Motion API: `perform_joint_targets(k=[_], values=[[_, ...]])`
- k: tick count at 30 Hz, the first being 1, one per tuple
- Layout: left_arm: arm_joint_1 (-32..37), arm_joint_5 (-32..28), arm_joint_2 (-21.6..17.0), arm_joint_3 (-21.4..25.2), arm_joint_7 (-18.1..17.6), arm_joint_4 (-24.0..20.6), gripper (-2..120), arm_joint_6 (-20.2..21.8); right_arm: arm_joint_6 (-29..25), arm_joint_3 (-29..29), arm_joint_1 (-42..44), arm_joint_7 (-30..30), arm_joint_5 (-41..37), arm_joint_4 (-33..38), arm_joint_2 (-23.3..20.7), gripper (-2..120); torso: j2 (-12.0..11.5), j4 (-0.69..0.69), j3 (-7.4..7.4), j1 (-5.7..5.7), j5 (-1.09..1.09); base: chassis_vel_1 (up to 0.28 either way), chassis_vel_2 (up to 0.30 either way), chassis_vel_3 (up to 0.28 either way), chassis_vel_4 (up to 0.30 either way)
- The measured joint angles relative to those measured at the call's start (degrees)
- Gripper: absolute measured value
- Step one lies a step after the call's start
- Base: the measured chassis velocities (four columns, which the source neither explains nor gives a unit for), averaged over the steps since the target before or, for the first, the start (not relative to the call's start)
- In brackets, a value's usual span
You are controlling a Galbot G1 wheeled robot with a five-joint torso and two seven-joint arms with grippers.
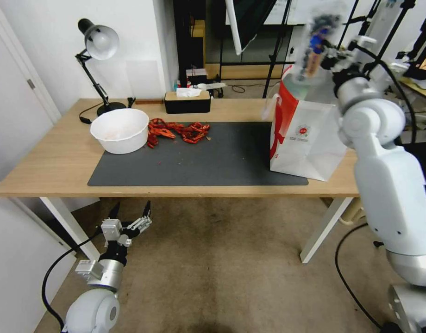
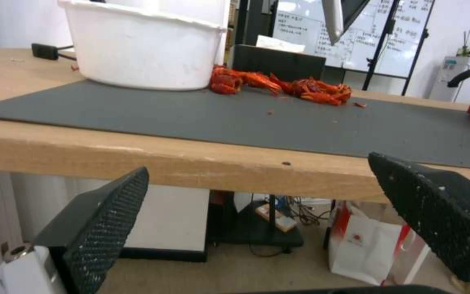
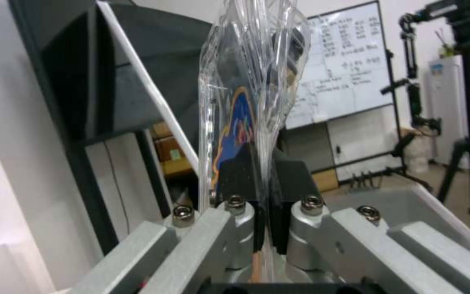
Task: Close the takeout container lid, then place the container into the takeout bag.
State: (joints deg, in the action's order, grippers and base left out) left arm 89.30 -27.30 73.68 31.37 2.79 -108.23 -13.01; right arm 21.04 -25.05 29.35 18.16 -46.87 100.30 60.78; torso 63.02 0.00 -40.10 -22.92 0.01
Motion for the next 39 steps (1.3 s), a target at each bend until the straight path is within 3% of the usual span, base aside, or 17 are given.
perform_joint_targets(k=[10, 12, 14, 15, 20, 22, 29, 31, 39], values=[[-0.5, -0.2, 0.0, -0.4, 0.0, 0.4, 100, 0.0, 2.2, -0.5, 3.5, 4.1, -0.3, 1.7, 0.9, 0, 0.0, 0.01, 0.00, 0.00, 0.00, 0.000, 0.000, 0.000, 0.000], [-0.7, -0.3, 0.0, -0.4, 0.0, 0.4, 100, 0.0, 3.0, -0.6, 4.3, 4.7, -0.8, 2.2, 1.2, 11, 0.0, 0.01, 0.00, 0.00, -0.01, 0.000, 0.000, 0.000, 0.000], [-0.7, -0.3, -0.1, -0.4, 0.0, 0.4, 100, 0.0, 3.2, -0.6, 4.5, 4.8, -1.0, 2.3, 1.2, 13, 0.0, 0.00, 0.00, 0.00, 0.00, 0.000, 0.000, 0.000, 0.000], [-0.8, -0.3, -0.1, -0.4, 0.0, 0.4, 100, 0.1, 3.9, -0.7, 4.8, 5.4, -1.5, 2.7, 1.4, 22, 0.0, 0.01, 0.00, 0.00, -0.01, 0.000, 0.000, 0.000, 0.000], [-0.7, -0.3, 0.0, -0.5, 0.4, 0.4, 100, 0.1, 5.0, -0.3, 5.1, 6.7, -1.9, 3.1, 1.3, 34, 0.0, 0.00, 0.00, 0.00, -0.01, 0.000, 0.000, 0.000, 0.000], [-0.9, -0.2, 0.1, -0.5, 0.5, 0.3, 100, 0.1, 5.6, 0.4, 5.3, 7.1, -1.9, 3.1, 0.8, 48, 0.0, 0.01, 0.00, 0.00, -0.01, 0.000, 0.000, 0.000, 0.000], [-1.1, -0.2, 0.2, -0.6, 0.5, -0.2, 100, 0.3, 5.7, 0.5, 5.4, 7.2, -1.9, 3.9, 0.2, 66, 0.0, 0.00, 0.00, 0.00, -0.01, 0.000, 0.000, 0.000, 0.000], [-1.1, -0.3, 0.1, -0.3, 0.4, -0.4, 100, 0.4, 5.4, 0.5, 5.5, 6.6, -1.8, 4.6, 0.0, 80, 0.0, 0.00, 0.00, 0.00, -0.01, 0.000, 0.000, 0.000, 0.000], [-0.9, -0.4, 0.2, 0.1, 0.4, -0.8, 100, 0.4, 1.2, 1.2, 7.0, 0.8, 1.0, 9.0, -0.6, 100, 0.0, 0.00, 0.00, 0.00, 0.00, 0.000, 0.000, 0.000, 0.000]])
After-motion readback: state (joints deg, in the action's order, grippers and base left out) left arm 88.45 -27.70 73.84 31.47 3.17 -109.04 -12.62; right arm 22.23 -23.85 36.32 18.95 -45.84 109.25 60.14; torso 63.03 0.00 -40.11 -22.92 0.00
